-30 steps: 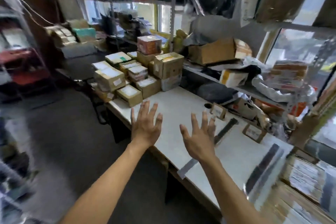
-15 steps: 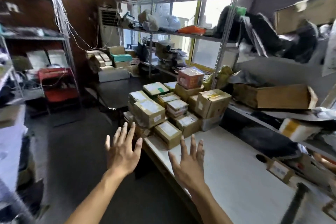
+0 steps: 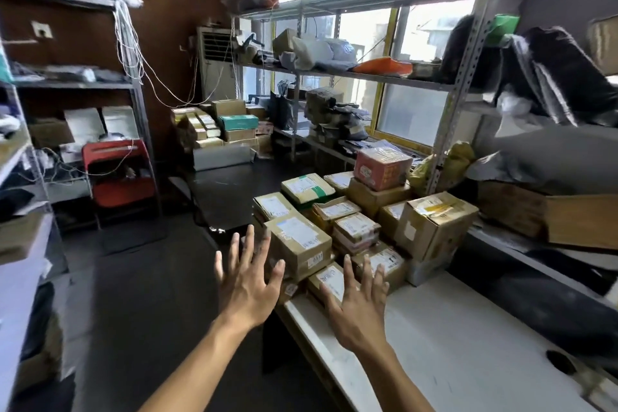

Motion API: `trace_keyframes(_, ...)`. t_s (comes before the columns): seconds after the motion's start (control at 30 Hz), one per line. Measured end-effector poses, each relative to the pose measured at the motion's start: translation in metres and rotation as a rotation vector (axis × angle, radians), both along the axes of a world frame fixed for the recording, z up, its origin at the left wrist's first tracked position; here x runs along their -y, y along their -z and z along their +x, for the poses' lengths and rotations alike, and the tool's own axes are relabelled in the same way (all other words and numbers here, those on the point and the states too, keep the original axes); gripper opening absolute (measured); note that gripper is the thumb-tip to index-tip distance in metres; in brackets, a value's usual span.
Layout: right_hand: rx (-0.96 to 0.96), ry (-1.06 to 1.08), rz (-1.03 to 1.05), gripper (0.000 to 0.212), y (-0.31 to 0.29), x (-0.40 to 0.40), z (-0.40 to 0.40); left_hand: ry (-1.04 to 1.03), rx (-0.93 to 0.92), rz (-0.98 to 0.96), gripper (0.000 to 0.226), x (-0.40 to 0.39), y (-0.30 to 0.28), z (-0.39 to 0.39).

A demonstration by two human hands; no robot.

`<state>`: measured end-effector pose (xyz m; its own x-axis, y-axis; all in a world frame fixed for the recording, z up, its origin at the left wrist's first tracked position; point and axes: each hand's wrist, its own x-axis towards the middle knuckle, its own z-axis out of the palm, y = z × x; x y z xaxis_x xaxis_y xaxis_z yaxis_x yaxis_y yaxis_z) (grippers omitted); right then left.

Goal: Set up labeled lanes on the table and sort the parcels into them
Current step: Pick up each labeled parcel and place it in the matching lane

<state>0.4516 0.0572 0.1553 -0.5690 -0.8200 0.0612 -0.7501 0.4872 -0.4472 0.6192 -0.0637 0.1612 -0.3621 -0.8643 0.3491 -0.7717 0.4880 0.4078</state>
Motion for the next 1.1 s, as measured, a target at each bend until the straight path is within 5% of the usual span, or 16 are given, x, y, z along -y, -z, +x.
trace_keyframes(0.23,-0.046,0.038,-0.017,0.081,-0.017,0.083,-0.069,0.094,0.128,-0.051,0.076,0.083,-0.026,-0.074)
trace_keyframes(0.7,-0.074,0.194,-0.019,0.08,-0.017,0.177,-0.158,0.283,0.079,-0.125,0.074,0.201,-0.027,-0.203)
trace_keyframes(1.1,0.092,0.416,-0.102,0.091,-0.006,0.315,-0.259,0.523,-0.041,0.02,0.074,0.372,-0.02,-0.331)
